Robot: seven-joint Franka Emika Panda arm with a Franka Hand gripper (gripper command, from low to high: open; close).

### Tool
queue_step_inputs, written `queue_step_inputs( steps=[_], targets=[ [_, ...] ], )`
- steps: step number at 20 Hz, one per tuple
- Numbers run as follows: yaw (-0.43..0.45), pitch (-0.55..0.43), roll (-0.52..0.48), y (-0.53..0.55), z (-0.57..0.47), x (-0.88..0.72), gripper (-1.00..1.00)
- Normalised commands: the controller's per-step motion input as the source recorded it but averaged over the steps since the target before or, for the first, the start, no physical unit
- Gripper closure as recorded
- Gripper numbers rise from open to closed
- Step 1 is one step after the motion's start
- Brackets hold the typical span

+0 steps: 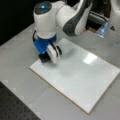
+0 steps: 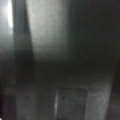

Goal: Erasing curve lines

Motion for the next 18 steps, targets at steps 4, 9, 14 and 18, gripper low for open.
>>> queue_step_inputs(
  steps=[4, 9, 14, 18],
  targets=[
    [0.51, 0.077, 0.001, -0.36, 0.1, -0.08, 1.0],
    [0.324, -0.002, 0.112, -0.26, 0.06, -0.1, 1.0],
    [0.178, -0.047, 0.215, -0.28, -0.01, -0.14, 1.0],
    [0.077, -0.058, 0.247, -0.28, -0.14, -0.18, 1.0]
  ],
)
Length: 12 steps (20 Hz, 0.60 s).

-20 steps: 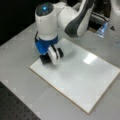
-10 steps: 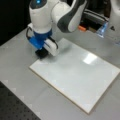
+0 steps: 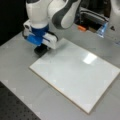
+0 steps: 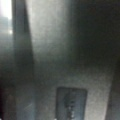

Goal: Erasing curve lines

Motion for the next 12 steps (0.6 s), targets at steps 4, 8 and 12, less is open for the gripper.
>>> queue_step_inputs(
  steps=[4, 8, 12],
  targets=[
    [-0.033, -0.049, 0.161, -0.13, -0.17, -0.17, 1.0],
    [-0.067, -0.069, 0.099, 0.03, -0.14, -0.07, 1.0],
    [-0.11, -0.097, 0.048, 0.14, -0.1, 0.01, 1.0]
  ],
)
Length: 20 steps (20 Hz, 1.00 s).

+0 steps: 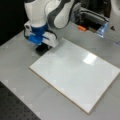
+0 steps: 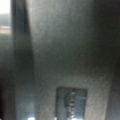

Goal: Erasing curve lines

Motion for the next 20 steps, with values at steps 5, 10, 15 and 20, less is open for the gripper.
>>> queue_step_inputs(
  steps=[5, 10, 15, 20],
  targets=[
    [-0.174, -0.122, 0.01, 0.2, -0.1, 0.03, 1.0],
    [-0.182, -0.153, -0.012, 0.15, -0.16, -0.01, -1.0],
    [-0.142, -0.154, -0.002, 0.03, -0.24, -0.02, -1.0],
    [-0.116, -0.096, 0.019, -0.07, -0.02, -0.07, -1.0]
  ],
)
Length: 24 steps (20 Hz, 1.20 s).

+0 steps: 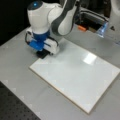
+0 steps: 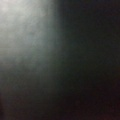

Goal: Erasing curve lines

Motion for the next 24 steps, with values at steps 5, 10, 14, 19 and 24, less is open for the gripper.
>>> queue_step_inputs(
  steps=[5, 10, 14, 19, 24],
  targets=[
    [-0.095, -0.023, 0.014, -0.08, 0.21, -0.12, -1.0],
    [-0.085, 0.078, -0.026, 0.06, 0.35, -0.16, -1.0],
    [-0.062, 0.129, -0.056, 0.17, 0.3, -0.17, -1.0],
    [-0.027, 0.116, -0.051, 0.27, 0.15, -0.15, -1.0],
    [-0.012, 0.067, -0.013, 0.43, 0.08, -0.17, -1.0]
  ],
)
